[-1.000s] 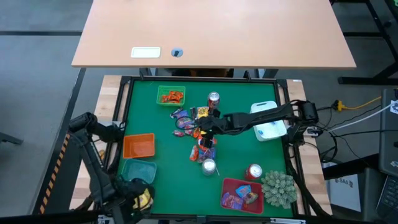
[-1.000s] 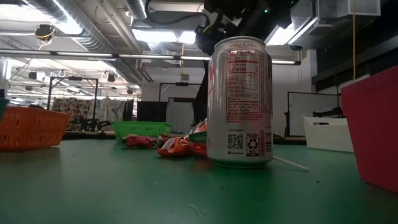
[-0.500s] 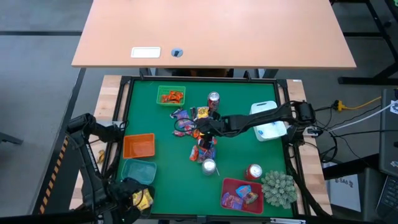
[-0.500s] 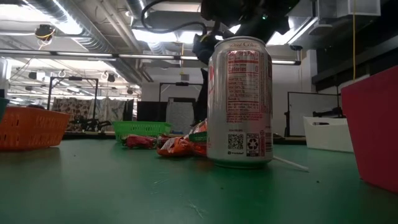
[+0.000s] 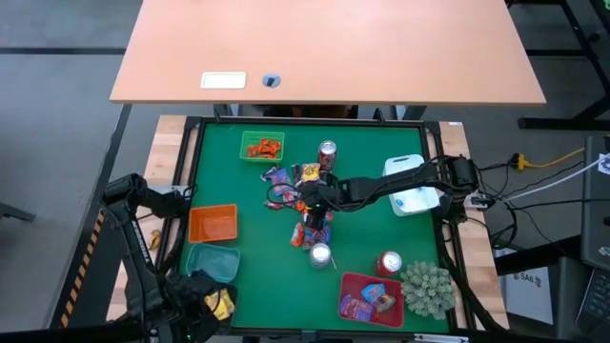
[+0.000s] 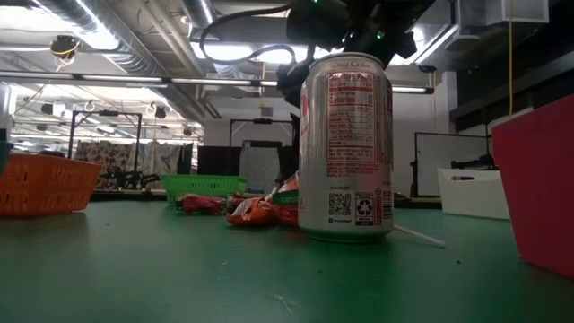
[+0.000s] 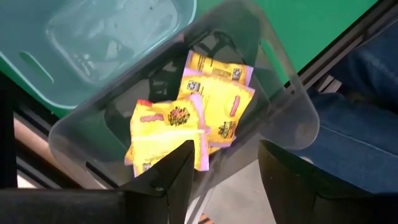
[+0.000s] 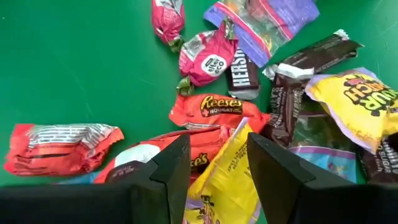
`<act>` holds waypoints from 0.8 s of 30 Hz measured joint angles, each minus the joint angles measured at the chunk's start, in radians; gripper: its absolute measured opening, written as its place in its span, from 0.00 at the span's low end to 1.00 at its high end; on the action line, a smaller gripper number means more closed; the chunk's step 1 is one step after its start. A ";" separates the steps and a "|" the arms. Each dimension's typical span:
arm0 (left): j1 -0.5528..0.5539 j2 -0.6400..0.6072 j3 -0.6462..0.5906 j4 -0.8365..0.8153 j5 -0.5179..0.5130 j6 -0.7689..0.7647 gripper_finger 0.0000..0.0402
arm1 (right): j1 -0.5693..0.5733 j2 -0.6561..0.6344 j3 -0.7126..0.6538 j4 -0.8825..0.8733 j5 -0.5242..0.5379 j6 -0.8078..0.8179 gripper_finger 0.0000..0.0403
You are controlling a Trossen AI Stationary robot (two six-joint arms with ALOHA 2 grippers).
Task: Sort candy
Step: Put the yellow candy into the black bin
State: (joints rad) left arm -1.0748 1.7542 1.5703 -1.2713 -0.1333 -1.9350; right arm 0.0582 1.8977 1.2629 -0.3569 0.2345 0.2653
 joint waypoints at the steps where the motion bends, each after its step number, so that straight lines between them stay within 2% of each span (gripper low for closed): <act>1: 0.000 0.000 0.000 0.000 -0.008 0.000 0.41 | 0.000 0.000 0.000 -0.004 0.003 0.000 0.39; 10: 0.000 0.000 0.000 0.000 -0.013 0.007 0.41 | 0.000 0.000 0.000 -0.014 0.053 -0.001 0.39; 24: 0.000 0.000 0.000 0.000 -0.014 0.008 0.41 | 0.000 0.000 0.000 -0.044 0.013 0.000 0.39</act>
State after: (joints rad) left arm -1.0748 1.7542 1.5703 -1.2713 -0.1476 -1.9274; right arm 0.0582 1.8973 1.2629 -0.4005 0.2478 0.2655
